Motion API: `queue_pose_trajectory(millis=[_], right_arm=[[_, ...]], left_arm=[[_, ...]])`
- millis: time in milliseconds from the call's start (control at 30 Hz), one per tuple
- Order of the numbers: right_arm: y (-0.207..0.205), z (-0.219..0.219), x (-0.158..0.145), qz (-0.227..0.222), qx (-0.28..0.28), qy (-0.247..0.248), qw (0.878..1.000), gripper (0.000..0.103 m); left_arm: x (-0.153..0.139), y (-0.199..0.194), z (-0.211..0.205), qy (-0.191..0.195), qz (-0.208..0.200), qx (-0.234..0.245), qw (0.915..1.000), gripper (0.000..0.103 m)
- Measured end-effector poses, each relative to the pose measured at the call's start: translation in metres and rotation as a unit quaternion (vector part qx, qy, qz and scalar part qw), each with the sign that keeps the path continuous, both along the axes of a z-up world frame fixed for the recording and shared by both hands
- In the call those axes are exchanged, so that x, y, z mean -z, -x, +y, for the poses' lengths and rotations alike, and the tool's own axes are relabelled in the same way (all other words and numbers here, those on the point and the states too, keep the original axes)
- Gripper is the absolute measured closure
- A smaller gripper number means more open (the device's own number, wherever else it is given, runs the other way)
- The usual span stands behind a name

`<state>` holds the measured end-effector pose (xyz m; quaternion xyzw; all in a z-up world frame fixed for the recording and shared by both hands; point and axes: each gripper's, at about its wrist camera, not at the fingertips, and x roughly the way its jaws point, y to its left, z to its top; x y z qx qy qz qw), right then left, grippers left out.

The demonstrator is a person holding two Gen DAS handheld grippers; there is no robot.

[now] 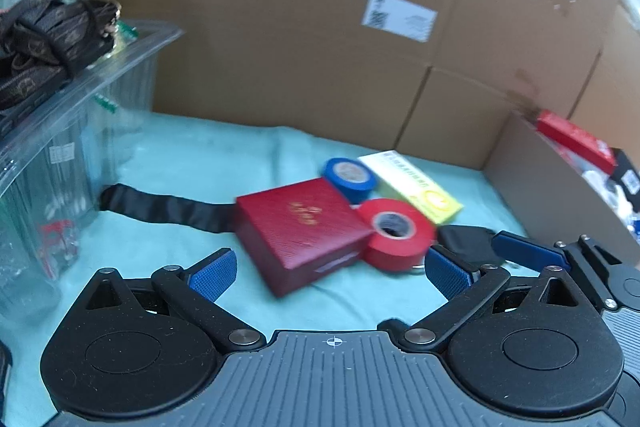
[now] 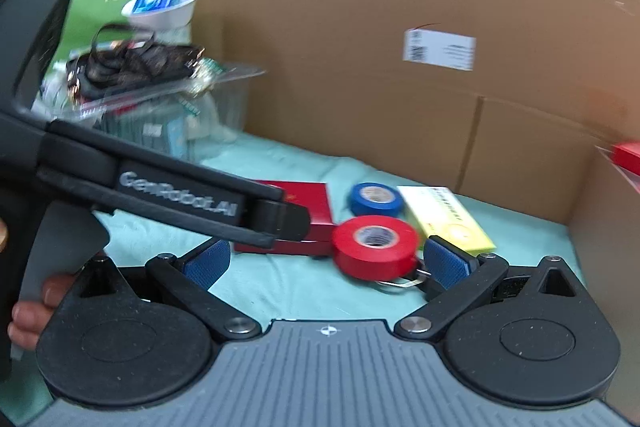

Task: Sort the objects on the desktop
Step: 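Lower the left gripper onto the red jewelry box and close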

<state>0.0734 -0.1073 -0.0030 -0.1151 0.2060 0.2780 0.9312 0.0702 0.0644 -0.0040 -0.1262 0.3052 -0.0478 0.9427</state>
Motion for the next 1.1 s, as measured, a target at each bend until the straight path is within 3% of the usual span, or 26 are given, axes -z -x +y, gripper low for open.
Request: queue_pose_trajectory(millis=[367, 533, 733, 800, 867, 1100], right_arm=[[-0.039, 0.035, 0.017, 0.032, -0.054, 0.015, 0.998, 0.000], [-0.053, 0.044, 0.022, 0.036, -0.069, 0.030, 0.997, 0.001], [-0.067, 0.042, 0.027, 0.074, -0.092, 0.007, 0.993, 0.008], [-0.068, 0.041, 0.029, 0.074, -0.093, 0.001, 0.993, 0.008], [-0.067, 0.042, 0.027, 0.072, -0.082, 0.005, 0.994, 0.018], [-0.039, 0.034, 0.017, 0.065, -0.058, 0.014, 0.996, 0.018]], left_arm=[[0.017, -0.031, 0.018, 0.004, 0.032, 0.026, 0.9991, 0.000], [0.022, -0.043, 0.026, 0.013, 0.041, 0.031, 0.9986, 0.005], [0.027, -0.049, 0.028, 0.018, 0.041, 0.038, 0.9983, 0.008], [0.028, -0.050, 0.028, 0.018, 0.041, 0.040, 0.9982, 0.015], [0.028, -0.049, 0.025, 0.012, 0.043, 0.042, 0.9981, 0.019], [0.020, -0.025, 0.014, 0.014, 0.041, 0.066, 0.9968, 0.023]])
